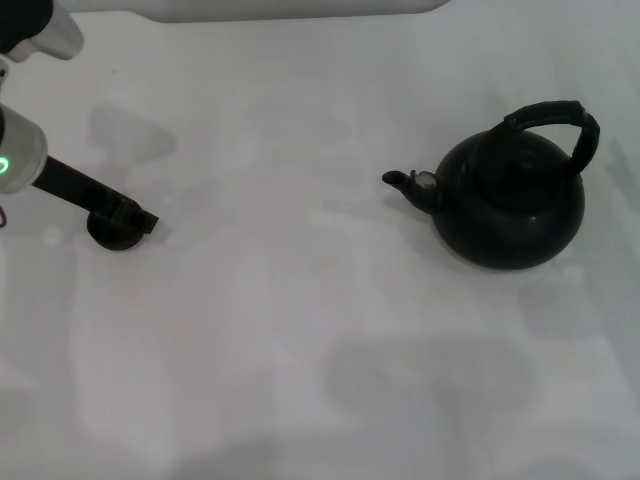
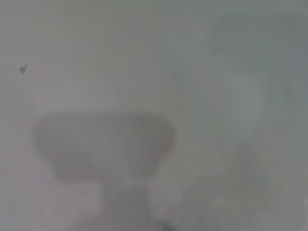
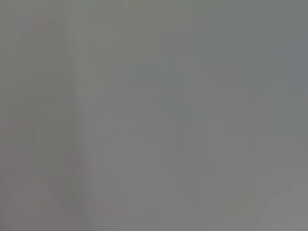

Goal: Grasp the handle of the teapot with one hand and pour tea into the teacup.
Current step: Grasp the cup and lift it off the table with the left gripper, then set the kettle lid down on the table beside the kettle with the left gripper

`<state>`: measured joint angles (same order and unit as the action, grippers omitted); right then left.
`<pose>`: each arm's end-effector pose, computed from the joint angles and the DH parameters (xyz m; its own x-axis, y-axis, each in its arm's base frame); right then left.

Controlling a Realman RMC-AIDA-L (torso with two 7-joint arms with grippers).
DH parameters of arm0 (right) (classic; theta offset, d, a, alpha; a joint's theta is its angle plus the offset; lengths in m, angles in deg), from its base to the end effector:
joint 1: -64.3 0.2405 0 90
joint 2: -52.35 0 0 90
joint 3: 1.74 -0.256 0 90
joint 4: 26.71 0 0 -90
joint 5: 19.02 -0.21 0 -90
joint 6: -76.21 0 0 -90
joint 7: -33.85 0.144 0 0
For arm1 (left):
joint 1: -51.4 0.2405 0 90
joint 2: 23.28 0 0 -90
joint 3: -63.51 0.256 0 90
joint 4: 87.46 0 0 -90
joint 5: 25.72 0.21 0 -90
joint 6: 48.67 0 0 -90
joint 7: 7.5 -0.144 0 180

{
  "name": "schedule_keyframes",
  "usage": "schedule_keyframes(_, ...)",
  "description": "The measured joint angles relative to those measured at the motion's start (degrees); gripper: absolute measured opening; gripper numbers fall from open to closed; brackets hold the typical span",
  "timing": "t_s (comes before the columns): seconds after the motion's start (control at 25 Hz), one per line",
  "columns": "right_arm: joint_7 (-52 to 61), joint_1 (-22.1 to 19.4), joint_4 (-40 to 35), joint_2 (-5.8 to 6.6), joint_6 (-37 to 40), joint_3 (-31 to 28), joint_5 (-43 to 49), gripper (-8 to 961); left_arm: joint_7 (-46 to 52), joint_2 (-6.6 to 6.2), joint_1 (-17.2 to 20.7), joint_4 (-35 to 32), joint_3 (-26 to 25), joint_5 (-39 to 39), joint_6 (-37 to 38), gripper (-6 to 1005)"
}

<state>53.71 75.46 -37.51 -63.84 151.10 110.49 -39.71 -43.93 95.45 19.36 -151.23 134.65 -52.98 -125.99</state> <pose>0.3743 0.2571 0.0126 0.6492 0.0313 -0.7599 -0.7489 -0.1482 -0.6459 -0.2573 0.3659 0.0047 0.6081 0.7876 -0.0994 0.6394 -0.5602 -0.5267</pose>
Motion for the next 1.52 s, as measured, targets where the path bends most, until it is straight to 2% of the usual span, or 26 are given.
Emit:
schedule_keyframes(0.4,0.0,0.0,0.0,0.0,0.0,0.0,-0.06,873,0.04,-0.1,-0.82,-0.19,0.58,-0.21,-0.11,681)
schedule_keyframes(0.64,0.0,-0.01,-0.23,0.0,0.0,0.0,-0.06,874,-0.26,0.05,-3.21,0.04,1.91,-2.66,0.36,656)
schedule_keyframes(0.88,0.0,0.0,-0.31,0.0,0.0,0.07,-0.05,874,-0.42,0.11,-6.93,1.24,8.27,-7.83,2.74,657)
schedule_keyframes(1.0,0.0,0.0,-0.36,0.0,0.0,0.15,-0.05,874,-0.13,0.23,-10.2,3.31,13.62,-10.04,4.74,657)
schedule_keyframes(1.16,0.0,0.0,-0.36,0.0,0.02,0.33,-0.05,873,-0.05,0.31,-11.85,4.2,16.27,-11.36,5.39,656)
schedule_keyframes(1.28,0.0,0.0,-0.36,0.0,0.02,0.43,-0.05,873,-0.02,0.38,-14.24,4.86,22.12,-15.52,6.87,656)
schedule_keyframes(1.52,0.05,0.0,-0.36,0.0,0.18,0.42,-0.05,873,1.32,0.53,-16.55,5.44,28.07,-16.99,7.8,656)
